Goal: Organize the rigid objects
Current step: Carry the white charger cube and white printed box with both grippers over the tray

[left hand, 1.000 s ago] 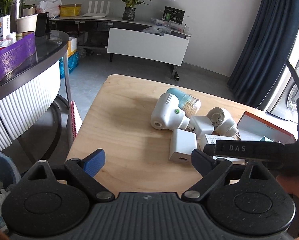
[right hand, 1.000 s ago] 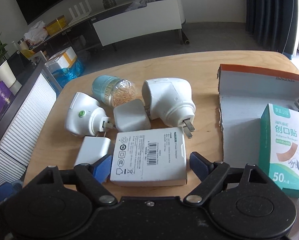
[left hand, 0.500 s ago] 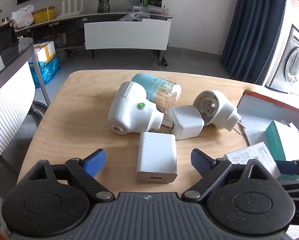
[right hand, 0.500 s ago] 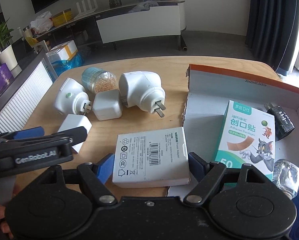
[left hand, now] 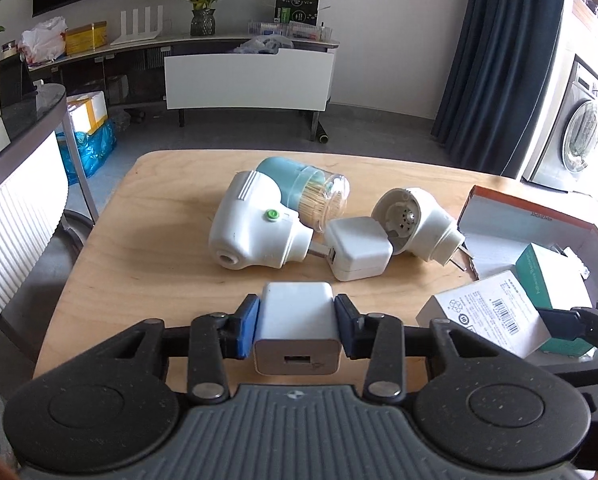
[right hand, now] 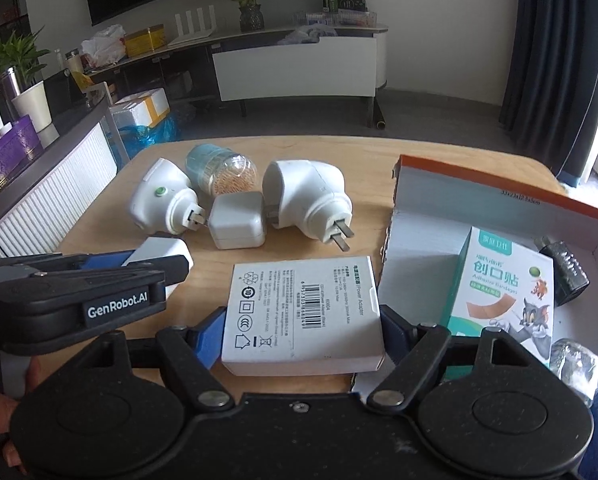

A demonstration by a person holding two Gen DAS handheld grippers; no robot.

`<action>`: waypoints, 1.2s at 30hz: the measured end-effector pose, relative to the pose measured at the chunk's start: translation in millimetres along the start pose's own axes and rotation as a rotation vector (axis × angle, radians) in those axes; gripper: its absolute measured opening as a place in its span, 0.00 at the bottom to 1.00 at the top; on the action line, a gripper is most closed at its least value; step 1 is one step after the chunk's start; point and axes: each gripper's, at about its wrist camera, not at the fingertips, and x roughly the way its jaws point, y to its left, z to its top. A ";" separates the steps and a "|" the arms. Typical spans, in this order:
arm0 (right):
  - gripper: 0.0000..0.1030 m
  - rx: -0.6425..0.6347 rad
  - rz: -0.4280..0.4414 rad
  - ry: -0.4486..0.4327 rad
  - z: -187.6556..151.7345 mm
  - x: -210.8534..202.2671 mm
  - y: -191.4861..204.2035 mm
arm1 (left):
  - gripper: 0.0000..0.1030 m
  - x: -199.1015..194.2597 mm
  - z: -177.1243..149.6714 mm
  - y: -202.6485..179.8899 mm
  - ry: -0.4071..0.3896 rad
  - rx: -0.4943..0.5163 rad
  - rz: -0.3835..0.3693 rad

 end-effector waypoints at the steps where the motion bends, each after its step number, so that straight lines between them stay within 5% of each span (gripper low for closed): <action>1: 0.90 -0.003 0.008 0.001 0.6 -2.6 0.9 | 0.40 -3.9 0.3 -1.1 -0.004 0.000 -0.001; 22: 0.90 0.037 0.053 -0.036 -27.3 -72.0 -8.2 | 0.37 -39.4 -38.5 0.0 -0.002 0.009 -0.018; 23: 0.90 0.039 0.054 -0.035 -28.5 -73.3 -8.4 | 0.39 -39.3 -38.2 0.0 0.000 0.014 -0.017; 26: 0.90 0.038 0.059 -0.040 -30.0 -77.6 -8.3 | 0.65 -37.1 -42.8 -2.8 0.009 0.027 -0.004; 28: 0.90 0.036 0.063 -0.045 -29.5 -79.9 -7.8 | 0.61 -32.7 -47.6 -4.4 0.022 0.041 -0.009; 30: 0.90 0.035 0.064 -0.049 -29.9 -81.8 -7.4 | 0.41 -28.5 -50.5 -3.4 0.031 0.042 -0.009; 36: 0.90 0.036 0.063 -0.050 -31.1 -84.3 -8.0 | 0.40 -38.8 -44.4 -1.4 0.002 0.015 -0.011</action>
